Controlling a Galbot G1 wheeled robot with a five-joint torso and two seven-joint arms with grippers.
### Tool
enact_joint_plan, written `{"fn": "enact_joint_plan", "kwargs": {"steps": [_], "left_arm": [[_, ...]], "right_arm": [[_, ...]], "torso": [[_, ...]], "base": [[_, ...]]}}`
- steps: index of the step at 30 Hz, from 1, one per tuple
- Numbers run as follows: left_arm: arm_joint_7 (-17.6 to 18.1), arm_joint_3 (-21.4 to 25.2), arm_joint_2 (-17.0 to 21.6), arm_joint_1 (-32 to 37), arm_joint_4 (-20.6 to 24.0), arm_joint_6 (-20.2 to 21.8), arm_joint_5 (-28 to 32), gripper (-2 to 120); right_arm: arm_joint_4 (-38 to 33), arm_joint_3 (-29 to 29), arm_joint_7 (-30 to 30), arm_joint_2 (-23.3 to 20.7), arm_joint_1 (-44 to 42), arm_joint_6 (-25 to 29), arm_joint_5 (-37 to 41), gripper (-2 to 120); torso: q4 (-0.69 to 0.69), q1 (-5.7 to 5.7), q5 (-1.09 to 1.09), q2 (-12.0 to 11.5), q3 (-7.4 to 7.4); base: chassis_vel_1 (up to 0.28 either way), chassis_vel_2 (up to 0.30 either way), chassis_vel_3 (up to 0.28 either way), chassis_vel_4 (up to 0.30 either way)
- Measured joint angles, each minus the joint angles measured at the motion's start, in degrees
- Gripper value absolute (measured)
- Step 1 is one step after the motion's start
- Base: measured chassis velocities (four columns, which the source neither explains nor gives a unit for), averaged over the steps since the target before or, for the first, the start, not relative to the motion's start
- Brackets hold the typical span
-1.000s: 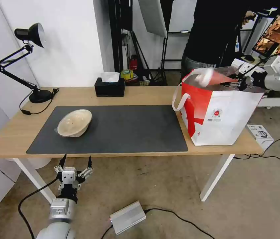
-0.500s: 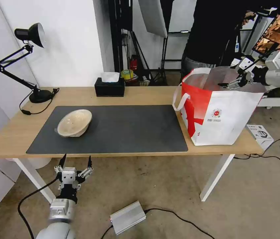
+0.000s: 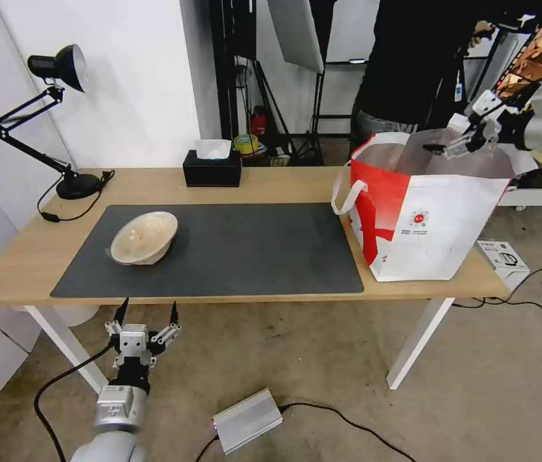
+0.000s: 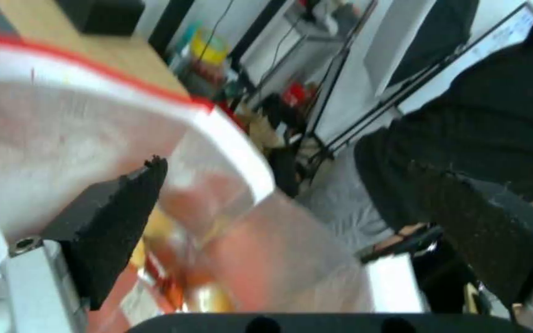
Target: Pick up the trash from the table and place it into the takeout bag.
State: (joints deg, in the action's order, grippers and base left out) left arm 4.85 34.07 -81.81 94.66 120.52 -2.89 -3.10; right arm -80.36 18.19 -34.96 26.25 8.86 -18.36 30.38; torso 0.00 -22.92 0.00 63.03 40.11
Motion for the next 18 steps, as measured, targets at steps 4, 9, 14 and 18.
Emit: {"fn": "enact_joint_plan", "kwargs": {"steps": [4, 9, 14, 18], "left_arm": [[0.0, 0.0, 0.0, 0.0, 0.1, 0.0, 0.0, 100], [0.0, 0.1, 0.1, 0.2, 0.3, 0.0, 0.0, 100], [0.0, 0.3, 0.3, 0.4, 0.7, 0.0, 0.0, 100], [0.0, 0.4, 0.3, 0.6, 0.7, 0.0, 0.1, 100]], "right_arm": [[-1.4, -0.9, 0.8, 0.1, 0.9, -0.7, 1.9, 100], [-4.7, -2.4, 4.8, 0.2, 1.0, -2.7, 7.0, 100], [-9.9, -5.1, 13.9, 0.2, -1.5, -7.4, 15.9, 100], [-18.0, -10.2, 27.4, -0.8, -8.3, -8.7, 25.6, 100]], "torso": [[0.0, 0.0, 0.0, 0.0, 0.0], [0.01, 0.0, -0.01, 0.0, 0.0], [0.01, 0.0, -0.01, 0.0, 0.0], [0.0, 0.0, -0.01, 0.0, 0.0]], "base": [[0.0, 0.0, 0.0, 0.0], [0.0, 0.0, 0.0, 0.0], [0.0, 0.0, 0.0, 0.0], [0.0, 0.0, 0.0, 0.0]]}}
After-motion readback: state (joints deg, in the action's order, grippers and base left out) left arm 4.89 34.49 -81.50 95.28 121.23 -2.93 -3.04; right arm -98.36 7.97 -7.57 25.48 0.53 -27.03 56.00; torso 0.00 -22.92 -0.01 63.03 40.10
